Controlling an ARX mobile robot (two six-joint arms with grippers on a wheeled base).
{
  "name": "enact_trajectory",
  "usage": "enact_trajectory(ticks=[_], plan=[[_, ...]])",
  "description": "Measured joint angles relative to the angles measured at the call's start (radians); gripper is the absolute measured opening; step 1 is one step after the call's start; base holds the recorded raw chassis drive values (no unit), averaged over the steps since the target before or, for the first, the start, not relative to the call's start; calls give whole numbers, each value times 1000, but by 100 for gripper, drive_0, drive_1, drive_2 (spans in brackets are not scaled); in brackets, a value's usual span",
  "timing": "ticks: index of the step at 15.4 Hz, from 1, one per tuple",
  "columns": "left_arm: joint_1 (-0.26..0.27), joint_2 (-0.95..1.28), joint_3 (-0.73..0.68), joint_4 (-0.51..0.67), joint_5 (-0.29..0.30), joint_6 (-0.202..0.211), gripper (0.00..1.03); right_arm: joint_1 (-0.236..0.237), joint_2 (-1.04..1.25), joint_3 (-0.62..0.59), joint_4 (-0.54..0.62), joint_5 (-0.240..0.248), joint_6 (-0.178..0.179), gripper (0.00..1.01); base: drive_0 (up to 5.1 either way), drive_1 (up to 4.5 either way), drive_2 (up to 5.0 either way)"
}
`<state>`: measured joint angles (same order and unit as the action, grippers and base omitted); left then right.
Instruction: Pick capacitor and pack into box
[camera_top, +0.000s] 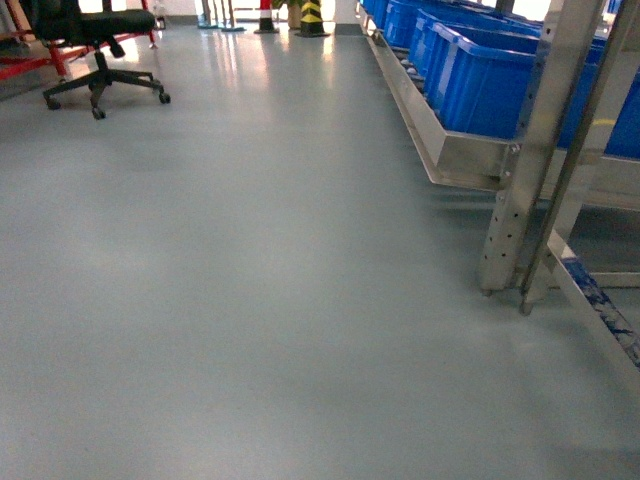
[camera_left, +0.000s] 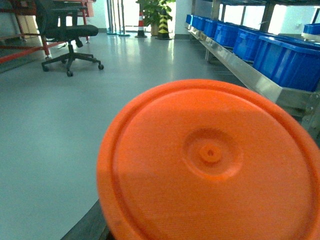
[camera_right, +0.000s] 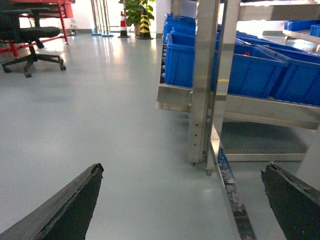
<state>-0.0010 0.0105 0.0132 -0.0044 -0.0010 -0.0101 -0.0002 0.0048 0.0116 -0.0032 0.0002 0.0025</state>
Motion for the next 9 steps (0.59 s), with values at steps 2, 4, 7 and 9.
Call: enact_trajectory(ticks=[2, 4, 7, 9], plan=[[0, 0, 0, -1, 0, 0, 44, 0, 0, 0, 0, 0, 0, 98, -497, 249, 249], [0, 0, 0, -1, 0, 0, 44, 0, 0, 0, 2, 0, 0, 98, -499, 246, 246], [0, 0, 0, -3, 1, 0, 44, 0, 0, 0, -3, 0, 0, 98, -504, 242, 242], [0, 0, 0, 1, 1, 0, 44, 0, 0, 0, -4, 0, 0, 98, -508, 238, 238]])
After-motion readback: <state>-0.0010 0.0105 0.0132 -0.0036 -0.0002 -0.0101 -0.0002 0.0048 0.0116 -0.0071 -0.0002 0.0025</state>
